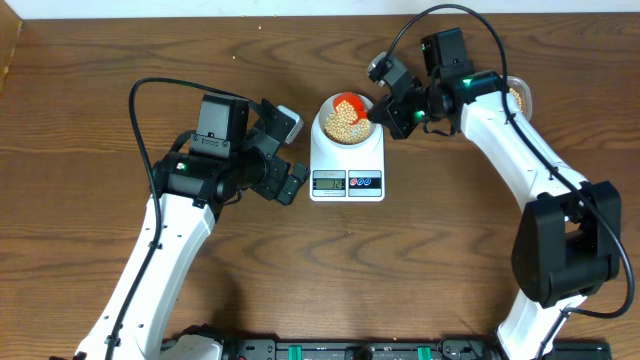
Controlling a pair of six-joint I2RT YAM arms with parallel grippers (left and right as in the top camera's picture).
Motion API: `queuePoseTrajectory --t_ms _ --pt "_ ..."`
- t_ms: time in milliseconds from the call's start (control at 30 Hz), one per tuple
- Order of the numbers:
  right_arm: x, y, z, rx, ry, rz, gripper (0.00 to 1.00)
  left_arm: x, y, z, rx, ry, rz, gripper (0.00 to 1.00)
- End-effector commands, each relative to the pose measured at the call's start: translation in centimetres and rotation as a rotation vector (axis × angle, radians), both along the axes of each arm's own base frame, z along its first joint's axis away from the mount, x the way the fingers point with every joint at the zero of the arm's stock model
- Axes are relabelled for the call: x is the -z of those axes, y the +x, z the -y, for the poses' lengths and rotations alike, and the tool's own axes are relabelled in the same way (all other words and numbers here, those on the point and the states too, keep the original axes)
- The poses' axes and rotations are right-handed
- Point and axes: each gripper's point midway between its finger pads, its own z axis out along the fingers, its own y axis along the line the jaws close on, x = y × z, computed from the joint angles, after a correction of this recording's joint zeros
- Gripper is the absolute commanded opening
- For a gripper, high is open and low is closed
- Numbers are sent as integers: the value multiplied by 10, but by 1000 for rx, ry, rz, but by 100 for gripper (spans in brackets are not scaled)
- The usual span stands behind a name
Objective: Scoop item into bowl and weigh 50g on scale
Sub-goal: 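Tip the scoop with the right gripper to pour soybeans into the bowl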
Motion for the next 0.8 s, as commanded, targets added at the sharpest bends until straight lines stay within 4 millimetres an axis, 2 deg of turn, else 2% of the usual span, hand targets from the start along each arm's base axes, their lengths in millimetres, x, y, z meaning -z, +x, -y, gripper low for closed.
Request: queuePoseTrajectory --t_ms 0,767 --pt "-22 -3 -11 -68 15 84 1 -3 2 2 17 -4 7 98" --pt "-22 -2 -9 -55 18 75 1 -3 2 2 17 -4 7 98"
